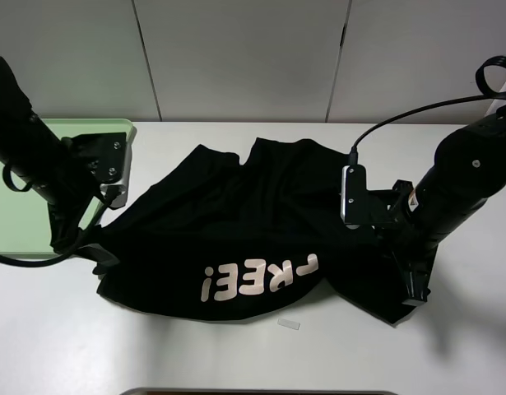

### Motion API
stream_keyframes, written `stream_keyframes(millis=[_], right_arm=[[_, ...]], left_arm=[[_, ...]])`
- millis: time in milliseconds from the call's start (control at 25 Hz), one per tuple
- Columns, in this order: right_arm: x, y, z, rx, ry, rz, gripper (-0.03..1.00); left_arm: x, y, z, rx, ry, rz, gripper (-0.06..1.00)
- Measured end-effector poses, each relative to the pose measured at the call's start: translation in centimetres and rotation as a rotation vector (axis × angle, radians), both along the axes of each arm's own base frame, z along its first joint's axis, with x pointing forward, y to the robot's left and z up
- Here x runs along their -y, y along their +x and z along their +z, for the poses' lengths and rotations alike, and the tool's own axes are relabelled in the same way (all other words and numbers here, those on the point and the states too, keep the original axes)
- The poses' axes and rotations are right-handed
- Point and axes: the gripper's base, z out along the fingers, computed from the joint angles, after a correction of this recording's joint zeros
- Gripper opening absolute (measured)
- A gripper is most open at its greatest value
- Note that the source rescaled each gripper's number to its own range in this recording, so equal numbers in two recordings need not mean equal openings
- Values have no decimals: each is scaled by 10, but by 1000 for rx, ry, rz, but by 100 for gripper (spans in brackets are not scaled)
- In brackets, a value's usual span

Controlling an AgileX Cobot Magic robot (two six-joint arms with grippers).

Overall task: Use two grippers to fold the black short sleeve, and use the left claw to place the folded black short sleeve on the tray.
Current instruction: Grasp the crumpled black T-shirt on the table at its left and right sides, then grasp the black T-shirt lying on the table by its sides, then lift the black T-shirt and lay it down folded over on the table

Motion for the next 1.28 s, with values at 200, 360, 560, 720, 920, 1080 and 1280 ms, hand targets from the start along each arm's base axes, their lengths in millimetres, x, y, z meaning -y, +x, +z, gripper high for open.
stream_keyframes(millis=[200,360,560,720,920,1080,1280], right_arm=[[0,1,0,9,4,1,0],[0,1,0,13,4,3,0],[0,1,0,13,3,4,0],[0,1,0,17,3,7,0],[0,2,4,36,5,-20,0],[5,3,19,108,1,-81,0],[16,0,56,284,-14,-148,0]], left_arm=[[6,8,-26,-1,26,-4,96],[19,8,-37,9,40,-42,80],[26,5,-38,17,51,-95,11],[26,4,-37,-6,51,-33,1],[26,0,-25,-14,39,-5,0],[25,-2,-2,51,16,-8,0],[25,-11,43,191,-60,21,0]])
